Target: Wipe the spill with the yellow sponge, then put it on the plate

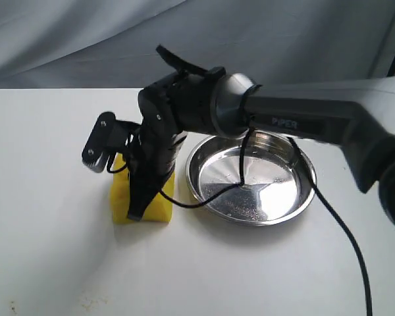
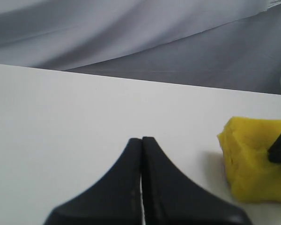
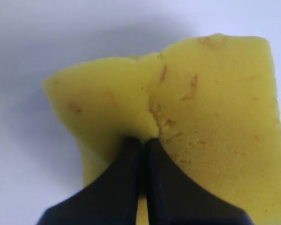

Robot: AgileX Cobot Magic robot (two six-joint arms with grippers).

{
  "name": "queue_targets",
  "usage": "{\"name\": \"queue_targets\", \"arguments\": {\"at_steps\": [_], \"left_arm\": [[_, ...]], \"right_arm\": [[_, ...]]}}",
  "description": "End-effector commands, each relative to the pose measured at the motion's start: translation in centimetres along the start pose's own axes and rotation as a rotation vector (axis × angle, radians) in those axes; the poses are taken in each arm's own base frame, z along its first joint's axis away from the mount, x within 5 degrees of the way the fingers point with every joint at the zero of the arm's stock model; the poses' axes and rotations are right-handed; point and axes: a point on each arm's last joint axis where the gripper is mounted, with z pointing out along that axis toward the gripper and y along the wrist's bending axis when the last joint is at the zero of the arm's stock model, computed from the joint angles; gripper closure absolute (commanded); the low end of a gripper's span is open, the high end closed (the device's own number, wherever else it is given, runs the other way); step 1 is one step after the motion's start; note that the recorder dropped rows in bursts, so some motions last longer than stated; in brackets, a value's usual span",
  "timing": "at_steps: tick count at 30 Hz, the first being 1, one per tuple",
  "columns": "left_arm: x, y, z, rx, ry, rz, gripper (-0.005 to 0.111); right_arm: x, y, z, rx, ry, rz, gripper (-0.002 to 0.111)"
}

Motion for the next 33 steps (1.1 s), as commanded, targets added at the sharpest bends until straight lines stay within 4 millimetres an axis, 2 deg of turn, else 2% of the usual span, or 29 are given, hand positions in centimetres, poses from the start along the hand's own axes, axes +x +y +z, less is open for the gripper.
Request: {"name": "queue_targets", "arguments": {"at_steps": [1,5,8,13,17,20,24,28,33], "left_arm": [[0.0,0.0,0.0,-0.001,-0.009,-0.007,0.106],[0.0,0.0,0.0,-0.001,-0.009,-0.007,0.106],[0.0,0.0,0.0,-0.001,-0.009,-0.007,0.106],[0.0,0.0,0.0,-0.001,-0.009,-0.007,0.106],[0.0,0.0,0.0,-0.001,-0.009,-0.007,0.106],[0.0,0.0,0.0,-0.001,-0.009,-0.007,0.106],[0.0,0.0,0.0,-0.001,-0.009,-0.007,0.106],[0.0,0.0,0.0,-0.001,-0.009,-0.007,0.106],[0.0,0.0,0.0,-0.001,-0.009,-0.007,0.106]], "right_arm": [[-0.8,2.7,1.3,-0.145,-0.021,-0.064,0.108],[-2.2,4.4,1.5,-0.243,-0.100,-0.035,0.108],[-3.3,4.7,1.1,-0.231,-0.140,-0.073,0.108],[-3.7,3.0,2.0,-0.090,-0.143,-0.063,0.108],[-1.7,1.0,4.3,0.011,0.007,-0.026,0.108],[0.4,0.3,5.7,0.008,0.178,0.001,0.108],[2.1,-0.3,6.0,0.057,0.351,0.005,0.108],[1.8,0.7,5.2,-0.010,0.369,0.043,0.108],[-0.7,4.0,3.9,-0.131,0.268,-0.015,0.108]]}}
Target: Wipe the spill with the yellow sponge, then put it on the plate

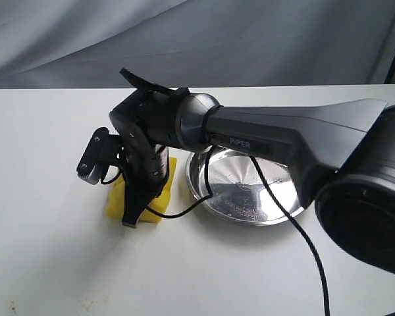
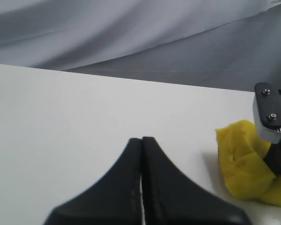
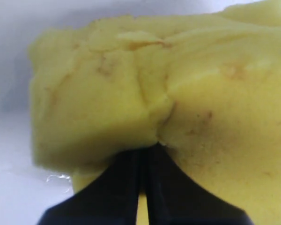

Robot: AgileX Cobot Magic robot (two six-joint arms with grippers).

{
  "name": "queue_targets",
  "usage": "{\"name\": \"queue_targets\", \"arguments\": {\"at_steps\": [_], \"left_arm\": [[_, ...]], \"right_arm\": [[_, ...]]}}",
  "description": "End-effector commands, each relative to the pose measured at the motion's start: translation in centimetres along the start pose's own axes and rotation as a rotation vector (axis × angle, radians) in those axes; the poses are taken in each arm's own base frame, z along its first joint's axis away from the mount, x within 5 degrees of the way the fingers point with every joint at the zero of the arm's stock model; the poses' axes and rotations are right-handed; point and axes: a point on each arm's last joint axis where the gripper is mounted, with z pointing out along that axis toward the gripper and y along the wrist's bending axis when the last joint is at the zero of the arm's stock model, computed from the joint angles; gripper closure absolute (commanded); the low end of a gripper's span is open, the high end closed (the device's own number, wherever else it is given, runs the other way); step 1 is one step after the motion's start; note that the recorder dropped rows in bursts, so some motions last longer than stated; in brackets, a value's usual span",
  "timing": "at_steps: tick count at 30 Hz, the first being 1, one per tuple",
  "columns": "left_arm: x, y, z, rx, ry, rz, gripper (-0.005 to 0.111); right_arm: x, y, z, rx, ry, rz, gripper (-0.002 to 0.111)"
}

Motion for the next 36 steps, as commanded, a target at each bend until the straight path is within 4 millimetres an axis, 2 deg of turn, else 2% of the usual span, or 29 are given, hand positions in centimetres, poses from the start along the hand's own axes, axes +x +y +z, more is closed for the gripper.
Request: {"name": "queue_targets", "arguments": {"at_steps": [1,6,10,13,16,21,23,26,27,29,30,36], "left_arm": [[0.0,0.0,0.0,-0.001,-0.009,-0.007,0.106],[0.0,0.0,0.0,-0.001,-0.009,-0.007,0.106],[0.0,0.0,0.0,-0.001,-0.009,-0.007,0.106],[0.0,0.0,0.0,-0.001,-0.009,-0.007,0.106],[0.0,0.0,0.0,-0.001,-0.009,-0.007,0.106],[0.0,0.0,0.0,-0.001,-0.009,-0.007,0.106],[0.0,0.0,0.0,-0.001,-0.009,-0.007,0.106],[0.0,0.0,0.0,-0.001,-0.009,-0.007,0.106],[0.0,0.0,0.0,-0.001,-0.009,-0.007,0.106],[0.0,0.0,0.0,-0.001,-0.009,-0.007,0.106],[0.0,0.0,0.0,-0.001,-0.009,-0.007,0.106],[0.0,0.0,0.0,-0.001,-0.009,-0.007,0.106]], "right_arm": [[-0.5,4.1,0.3,-0.148,0.062,-0.080,0.108],[-3.2,7.1,-0.2,-0.102,-0.077,-0.152,0.108],[-4.4,7.3,-0.4,-0.059,-0.183,-0.157,0.108],[-4.2,6.2,-0.2,-0.041,-0.203,-0.135,0.108],[-3.2,4.5,0.6,-0.042,-0.171,-0.098,0.108],[0.8,0.2,2.1,-0.095,0.002,0.066,0.108],[1.8,-1.0,2.2,-0.091,0.039,0.100,0.108],[2.3,-1.7,2.3,-0.065,0.064,0.189,0.108],[2.2,-1.4,2.2,-0.085,0.059,0.189,0.108],[1.3,0.8,1.9,-0.169,0.063,0.057,0.108],[0.6,2.7,1.6,-0.224,0.065,-0.013,0.108],[-2.4,8.5,0.6,-0.235,0.003,-0.168,0.108]]}}
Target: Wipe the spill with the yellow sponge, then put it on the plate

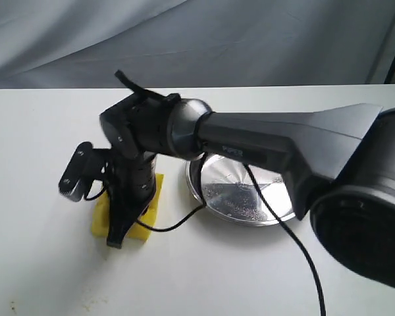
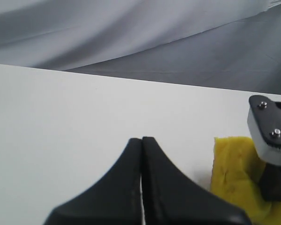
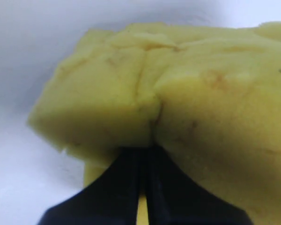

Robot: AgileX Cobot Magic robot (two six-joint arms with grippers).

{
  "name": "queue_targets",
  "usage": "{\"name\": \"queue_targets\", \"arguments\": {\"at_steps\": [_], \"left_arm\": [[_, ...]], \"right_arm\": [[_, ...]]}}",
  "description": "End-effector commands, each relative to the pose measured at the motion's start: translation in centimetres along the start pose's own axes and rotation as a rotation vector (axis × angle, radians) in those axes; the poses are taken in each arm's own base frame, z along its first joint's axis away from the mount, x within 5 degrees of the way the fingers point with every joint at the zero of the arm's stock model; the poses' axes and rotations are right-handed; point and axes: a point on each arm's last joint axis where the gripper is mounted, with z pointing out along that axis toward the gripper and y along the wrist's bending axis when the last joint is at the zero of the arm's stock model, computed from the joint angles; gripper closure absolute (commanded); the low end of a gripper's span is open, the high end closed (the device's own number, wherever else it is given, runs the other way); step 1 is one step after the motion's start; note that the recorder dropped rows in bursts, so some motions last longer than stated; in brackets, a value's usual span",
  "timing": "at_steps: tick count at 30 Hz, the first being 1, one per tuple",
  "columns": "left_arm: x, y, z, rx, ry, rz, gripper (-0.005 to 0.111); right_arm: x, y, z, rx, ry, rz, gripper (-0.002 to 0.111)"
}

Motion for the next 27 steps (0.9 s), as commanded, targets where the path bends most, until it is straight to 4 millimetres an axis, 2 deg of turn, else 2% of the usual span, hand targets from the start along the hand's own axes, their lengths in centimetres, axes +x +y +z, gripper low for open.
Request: {"name": "queue_targets", "arguments": {"at_steps": [1,3,5,6,11,15,17,20,22,27], "left_arm": [[0.0,0.0,0.0,-0.001,-0.009,-0.007,0.106],[0.0,0.0,0.0,-0.001,-0.009,-0.007,0.106],[0.0,0.0,0.0,-0.001,-0.009,-0.007,0.106],[0.0,0.0,0.0,-0.001,-0.009,-0.007,0.106],[0.0,0.0,0.0,-0.001,-0.009,-0.007,0.106],[0.0,0.0,0.0,-0.001,-0.009,-0.007,0.106],[0.0,0.0,0.0,-0.001,-0.009,-0.007,0.106],[0.0,0.0,0.0,-0.001,-0.009,-0.007,0.106],[0.0,0.0,0.0,-0.001,-0.009,-0.007,0.106],[0.0,0.0,0.0,-0.001,-0.009,-0.007,0.106]], "right_arm": [[-1.9,5.7,1.6,-0.097,0.029,-0.105,0.108],[-2.7,6.3,1.6,-0.064,-0.016,-0.123,0.108],[-2.3,4.9,1.7,0.000,-0.009,-0.097,0.108],[-1.4,3.2,2.2,0.045,0.023,-0.051,0.108],[1.9,-1.2,3.2,0.066,0.112,0.132,0.108],[4.5,-4.0,3.1,0.054,0.178,0.266,0.108],[5.6,-4.7,3.0,0.040,0.219,0.295,0.108],[6.0,-4.5,2.9,0.018,0.262,0.297,0.108],[5.5,-3.8,3.0,0.001,0.259,0.278,0.108],[2.1,1.0,2.7,-0.142,0.175,0.096,0.108]]}}
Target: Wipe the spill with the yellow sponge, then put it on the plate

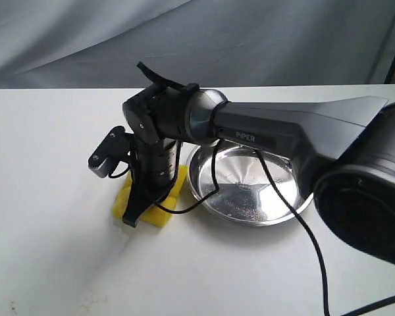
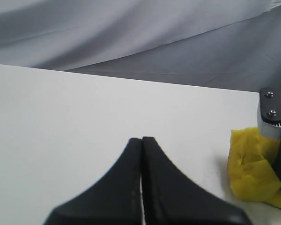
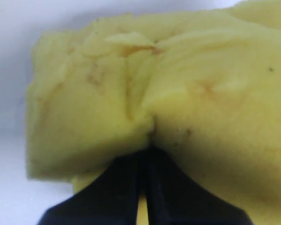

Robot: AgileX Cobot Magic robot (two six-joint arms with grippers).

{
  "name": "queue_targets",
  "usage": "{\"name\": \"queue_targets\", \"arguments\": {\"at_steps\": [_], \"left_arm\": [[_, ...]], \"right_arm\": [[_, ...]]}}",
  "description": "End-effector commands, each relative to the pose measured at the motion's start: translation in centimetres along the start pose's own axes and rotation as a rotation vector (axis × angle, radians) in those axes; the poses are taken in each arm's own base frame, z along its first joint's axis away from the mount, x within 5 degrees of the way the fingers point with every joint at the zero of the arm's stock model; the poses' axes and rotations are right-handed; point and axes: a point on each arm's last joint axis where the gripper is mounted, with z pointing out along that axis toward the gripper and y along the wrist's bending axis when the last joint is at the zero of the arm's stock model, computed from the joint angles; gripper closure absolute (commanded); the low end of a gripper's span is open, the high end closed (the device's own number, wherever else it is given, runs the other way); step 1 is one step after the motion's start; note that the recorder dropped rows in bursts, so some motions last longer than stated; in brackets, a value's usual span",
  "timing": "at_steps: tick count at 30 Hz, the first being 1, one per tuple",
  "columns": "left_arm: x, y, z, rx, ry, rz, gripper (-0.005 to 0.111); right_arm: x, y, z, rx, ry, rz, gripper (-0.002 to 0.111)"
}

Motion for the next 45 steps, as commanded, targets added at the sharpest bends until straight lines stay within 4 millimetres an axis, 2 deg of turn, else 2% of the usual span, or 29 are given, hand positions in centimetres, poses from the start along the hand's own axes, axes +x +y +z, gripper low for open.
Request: {"name": "queue_targets", "arguments": {"at_steps": [1,4,7,10,14,17,22,25,28,30,38,40,43,45], "left_arm": [[0.0,0.0,0.0,-0.001,-0.009,-0.007,0.106],[0.0,0.0,0.0,-0.001,-0.009,-0.007,0.106],[0.0,0.0,0.0,-0.001,-0.009,-0.007,0.106],[0.0,0.0,0.0,-0.001,-0.009,-0.007,0.106],[0.0,0.0,0.0,-0.001,-0.009,-0.007,0.106],[0.0,0.0,0.0,-0.001,-0.009,-0.007,0.106],[0.0,0.0,0.0,-0.001,-0.009,-0.007,0.106],[0.0,0.0,0.0,-0.001,-0.009,-0.007,0.106],[0.0,0.0,0.0,-0.001,-0.009,-0.007,0.106],[0.0,0.0,0.0,-0.001,-0.009,-0.007,0.106],[0.0,0.0,0.0,-0.001,-0.009,-0.007,0.106],[0.0,0.0,0.0,-0.001,-0.009,-0.007,0.106],[0.0,0.0,0.0,-0.001,-0.009,-0.007,0.106],[0.0,0.0,0.0,-0.001,-0.009,-0.007,0.106]], "right_arm": [[0.0,5.7,1.7,-0.185,0.107,-0.163,0.108],[-0.9,8.7,1.5,-0.222,0.078,-0.239,0.108],[-1.3,10.7,1.4,-0.223,0.076,-0.317,0.108],[-1.6,10.7,1.4,-0.180,0.053,-0.335,0.108],[-1.9,7.7,1.7,-0.027,0.007,-0.163,0.108],[-1.2,4.8,1.9,0.004,0.011,-0.026,0.108],[1.2,0.3,2.1,-0.117,0.067,0.176,0.108],[1.9,-0.4,2.0,-0.254,0.065,0.204,0.108],[1.9,0.3,1.7,-0.361,0.055,0.127,0.108],[1.5,1.7,1.5,-0.393,0.058,0.053,0.108],[-0.8,9.2,1.1,-0.401,0.055,-0.194,0.108],[-1.0,10.4,1.1,-0.384,0.055,-0.233,0.108],[-1.2,10.8,1.2,-0.325,0.059,-0.298,0.108],[-1.1,9.8,1.4,-0.254,0.064,-0.308,0.108]]}}
